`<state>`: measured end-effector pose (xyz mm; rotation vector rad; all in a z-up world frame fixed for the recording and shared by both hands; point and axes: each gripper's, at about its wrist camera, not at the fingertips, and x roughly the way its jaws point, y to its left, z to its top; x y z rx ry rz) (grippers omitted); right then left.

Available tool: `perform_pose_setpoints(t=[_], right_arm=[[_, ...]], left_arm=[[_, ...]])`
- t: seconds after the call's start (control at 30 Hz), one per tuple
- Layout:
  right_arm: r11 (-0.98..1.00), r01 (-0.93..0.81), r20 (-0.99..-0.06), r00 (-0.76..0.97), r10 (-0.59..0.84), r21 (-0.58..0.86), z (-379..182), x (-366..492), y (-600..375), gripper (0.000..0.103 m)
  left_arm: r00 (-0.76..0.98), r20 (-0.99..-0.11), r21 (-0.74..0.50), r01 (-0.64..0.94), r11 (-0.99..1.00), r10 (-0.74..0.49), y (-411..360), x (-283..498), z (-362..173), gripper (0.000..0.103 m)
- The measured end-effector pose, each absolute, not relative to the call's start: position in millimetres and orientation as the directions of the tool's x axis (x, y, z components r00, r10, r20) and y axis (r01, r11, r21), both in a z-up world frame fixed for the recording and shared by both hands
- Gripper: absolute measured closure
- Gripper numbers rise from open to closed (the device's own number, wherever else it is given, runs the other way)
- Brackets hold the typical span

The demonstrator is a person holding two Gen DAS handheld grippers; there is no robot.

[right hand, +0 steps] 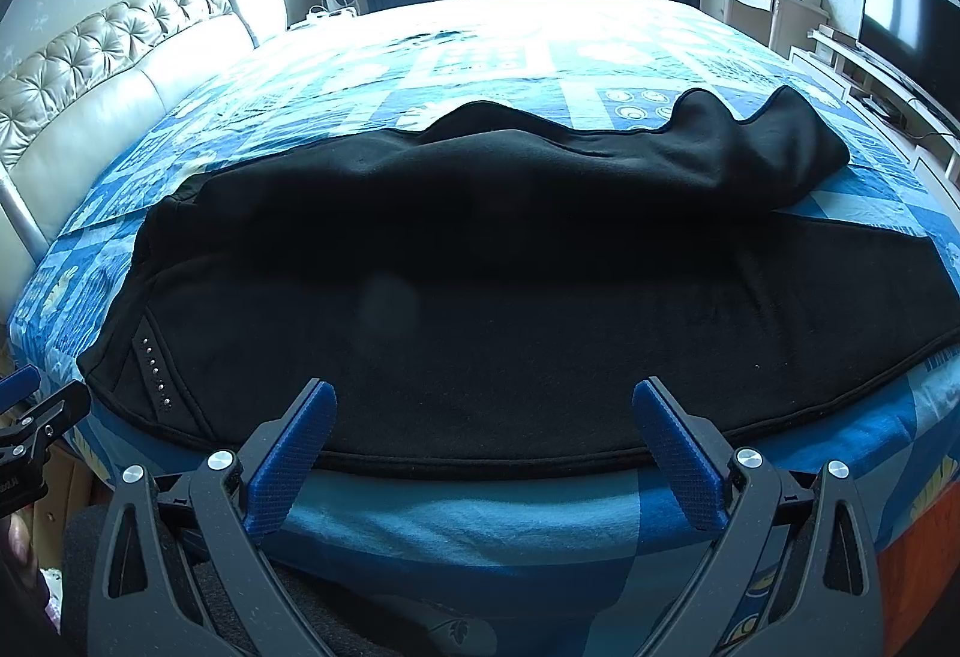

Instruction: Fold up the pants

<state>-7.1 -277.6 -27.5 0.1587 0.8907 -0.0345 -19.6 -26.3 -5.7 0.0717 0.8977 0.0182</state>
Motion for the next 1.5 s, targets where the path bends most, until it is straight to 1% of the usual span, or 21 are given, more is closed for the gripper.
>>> perform_pose_setpoints(t=[0.6, 0.73, 0.83, 0.93, 1.0, 1.1, 1.2, 1.37, 1.5], right_arm=[[0.986, 0.094, -0.797, 0.602, 0.052, 0.136, -35, -3, -280, 0.004], [0.983, 0.067, -0.796, 0.597, 0.097, 0.169, -32, 0, -283, 0.004], [0.976, -0.003, -0.779, 0.602, 0.175, 0.218, -22, 8, -287, 0.004], [0.959, -0.096, -0.725, 0.636, 0.264, 0.265, -6, 23, -294, 0.004], [0.958, -0.148, -0.702, 0.653, 0.282, 0.247, 4, 39, -299, 0.004], [0.950, -0.211, -0.683, 0.661, 0.311, 0.229, 16, 74, -306, 0.004], [0.944, -0.262, -0.705, 0.630, 0.326, 0.202, 18, 121, -312, 0.004], [0.925, -0.312, -0.745, 0.559, 0.363, 0.216, 5, 191, -322, 0.004], [0.908, -0.337, -0.784, 0.482, 0.393, 0.248, -10, 234, -329, 0.004]], left_arm=[[0.613, -0.789, 0.068, 0.016, 0.998, 0.044, -25, -17, -10, 0.002], [0.610, -0.792, 0.041, 0.036, 0.999, 0.010, -21, -15, -8, 0.002], [0.588, -0.808, 0.003, 0.053, 0.999, -0.029, -9, -4, -2, 0.002], [0.561, -0.819, -0.096, 0.073, 0.993, -0.121, 15, 17, 7, 0.002], [0.548, -0.814, -0.165, 0.097, 0.981, -0.191, 38, 36, 11, 0.002], [0.562, -0.802, -0.168, 0.113, 0.979, -0.203, 68, 73, 14, 0.002], [0.524, -0.813, -0.196, 0.166, 0.966, -0.255, 93, 127, 9, 0.002], [0.425, -0.827, -0.331, 0.160, 0.930, -0.368, 131, 220, -25, 0.002], [0.356, -0.850, -0.355, 0.159, 0.921, -0.389, 138, 270, -55, 0.002]])
